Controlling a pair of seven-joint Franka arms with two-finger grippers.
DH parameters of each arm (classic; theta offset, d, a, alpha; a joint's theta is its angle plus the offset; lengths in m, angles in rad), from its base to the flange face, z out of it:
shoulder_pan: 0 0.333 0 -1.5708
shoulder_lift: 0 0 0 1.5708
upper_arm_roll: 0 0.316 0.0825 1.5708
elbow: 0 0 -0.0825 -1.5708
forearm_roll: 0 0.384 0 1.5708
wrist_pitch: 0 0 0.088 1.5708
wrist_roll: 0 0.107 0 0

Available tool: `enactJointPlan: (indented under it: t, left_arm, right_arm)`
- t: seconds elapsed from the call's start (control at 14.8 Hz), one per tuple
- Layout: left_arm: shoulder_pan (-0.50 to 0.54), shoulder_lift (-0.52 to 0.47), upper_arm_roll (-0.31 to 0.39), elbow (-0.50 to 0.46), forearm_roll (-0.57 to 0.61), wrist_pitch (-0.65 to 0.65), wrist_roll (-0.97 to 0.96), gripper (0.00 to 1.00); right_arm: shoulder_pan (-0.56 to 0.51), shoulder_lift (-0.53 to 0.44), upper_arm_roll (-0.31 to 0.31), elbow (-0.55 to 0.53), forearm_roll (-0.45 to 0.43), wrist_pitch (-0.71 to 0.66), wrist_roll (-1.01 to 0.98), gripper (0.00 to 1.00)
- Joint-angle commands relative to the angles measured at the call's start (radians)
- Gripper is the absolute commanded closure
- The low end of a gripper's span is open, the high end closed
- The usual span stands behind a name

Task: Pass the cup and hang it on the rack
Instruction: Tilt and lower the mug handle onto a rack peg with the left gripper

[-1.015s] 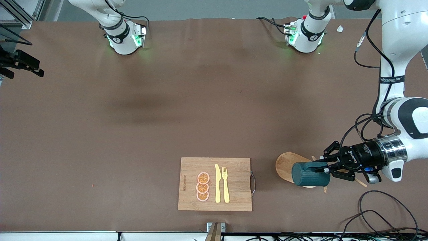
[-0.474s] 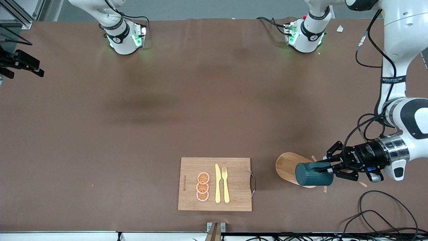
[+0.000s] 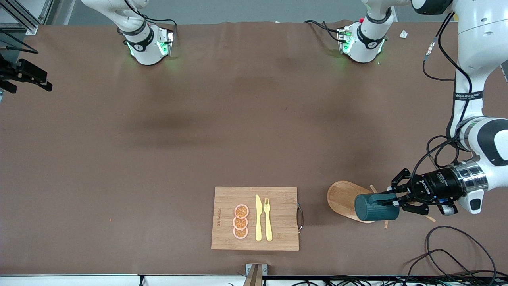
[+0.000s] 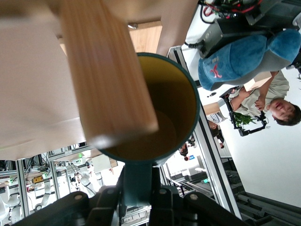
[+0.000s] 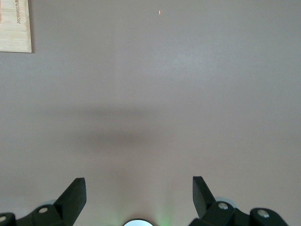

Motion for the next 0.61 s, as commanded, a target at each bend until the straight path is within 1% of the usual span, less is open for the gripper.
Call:
enactJointPlan:
  t: [0.0, 0.41, 0.54]
  left_arm:
    - [0.019, 0.006, -0.004, -0.001, -0.019, -0.007, 0.012, 1.0]
    - [0.04, 0.029, -0.004, 0.001, -0.019, -0.007, 0.019, 0.99]
    - [0.042, 0.037, -0.004, 0.002, -0.022, -0.007, 0.018, 0.94]
  right_arm:
    - [0.002, -0.027, 0.002, -0.026, -0.006, 0.004, -0.008, 0.0]
    - [-0.004, -0.027, -0.003, -0.029, -0.006, -0.001, -0.008, 0.0]
    - [-0.004, -0.027, -0.003, -0.029, 0.003, -0.002, -0.005, 0.0]
